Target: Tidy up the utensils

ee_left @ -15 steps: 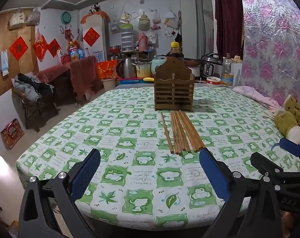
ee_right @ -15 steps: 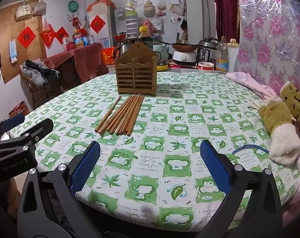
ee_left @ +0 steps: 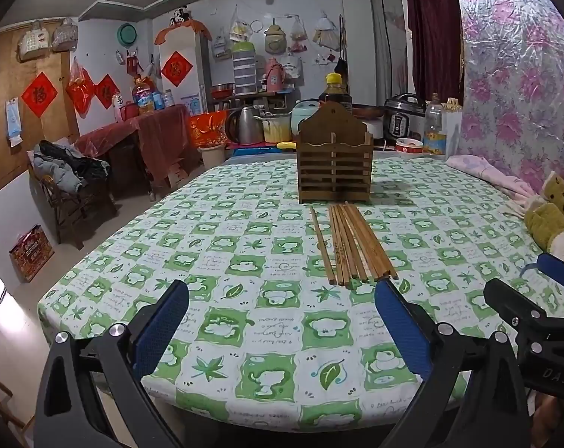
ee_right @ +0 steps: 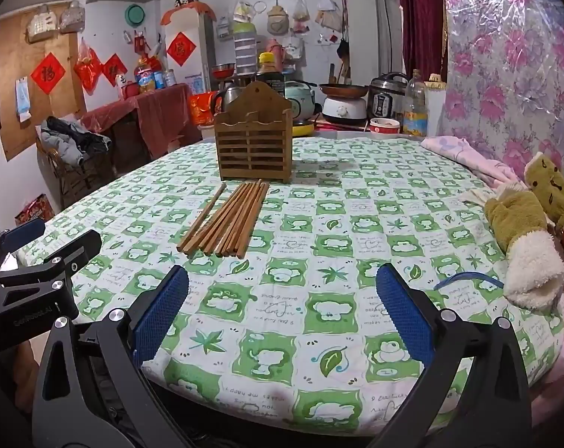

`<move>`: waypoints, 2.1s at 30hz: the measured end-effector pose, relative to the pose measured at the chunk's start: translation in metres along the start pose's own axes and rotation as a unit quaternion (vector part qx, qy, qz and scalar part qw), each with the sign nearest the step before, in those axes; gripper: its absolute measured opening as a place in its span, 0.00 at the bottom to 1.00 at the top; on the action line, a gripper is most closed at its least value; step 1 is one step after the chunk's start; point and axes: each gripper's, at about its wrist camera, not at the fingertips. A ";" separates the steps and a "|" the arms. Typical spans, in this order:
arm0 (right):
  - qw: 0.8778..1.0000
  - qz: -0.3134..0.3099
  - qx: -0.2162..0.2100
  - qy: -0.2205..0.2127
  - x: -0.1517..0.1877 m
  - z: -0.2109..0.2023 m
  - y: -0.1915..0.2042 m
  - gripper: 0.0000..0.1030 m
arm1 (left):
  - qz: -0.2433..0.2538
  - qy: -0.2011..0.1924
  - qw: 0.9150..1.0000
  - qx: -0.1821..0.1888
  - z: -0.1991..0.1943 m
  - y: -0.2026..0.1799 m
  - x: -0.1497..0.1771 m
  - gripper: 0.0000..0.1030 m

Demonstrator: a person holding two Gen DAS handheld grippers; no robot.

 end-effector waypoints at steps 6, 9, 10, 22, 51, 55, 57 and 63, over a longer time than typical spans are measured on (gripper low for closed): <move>1.000 0.001 0.000 0.001 -0.001 0.003 -0.002 0.94 | 0.000 0.008 1.000 -0.004 0.005 -0.001 -0.001 0.95; 1.000 0.003 -0.002 0.005 0.001 0.002 -0.005 0.94 | -0.001 0.010 1.000 -0.004 0.005 0.000 0.000 0.95; 1.000 0.003 0.000 0.007 0.002 0.007 -0.002 0.94 | -0.001 0.010 1.000 -0.004 0.006 0.000 0.000 0.95; 1.000 0.006 -0.002 0.014 0.004 0.012 -0.002 0.94 | -0.001 0.013 1.000 -0.005 0.008 0.001 0.002 0.95; 1.000 0.006 -0.002 0.015 0.005 0.013 -0.002 0.94 | 0.000 0.017 1.000 -0.006 0.009 0.001 0.006 0.95; 1.000 0.006 -0.002 0.016 0.005 0.013 -0.002 0.94 | 0.001 0.018 1.000 -0.006 0.010 0.001 0.006 0.95; 1.000 0.006 -0.002 0.016 0.005 0.013 -0.002 0.94 | 0.001 0.018 1.000 -0.006 0.010 0.001 0.006 0.95; 1.000 0.007 -0.002 0.016 0.005 0.013 -0.002 0.94 | 0.000 0.019 1.000 -0.006 0.010 0.001 0.005 0.95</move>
Point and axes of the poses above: each gripper's, at about its wrist camera, not at the fingertips, and z roughly the way its jaws point, y to its left, x to its underside, and after that the axes turned 6 degrees about -x, right-handed
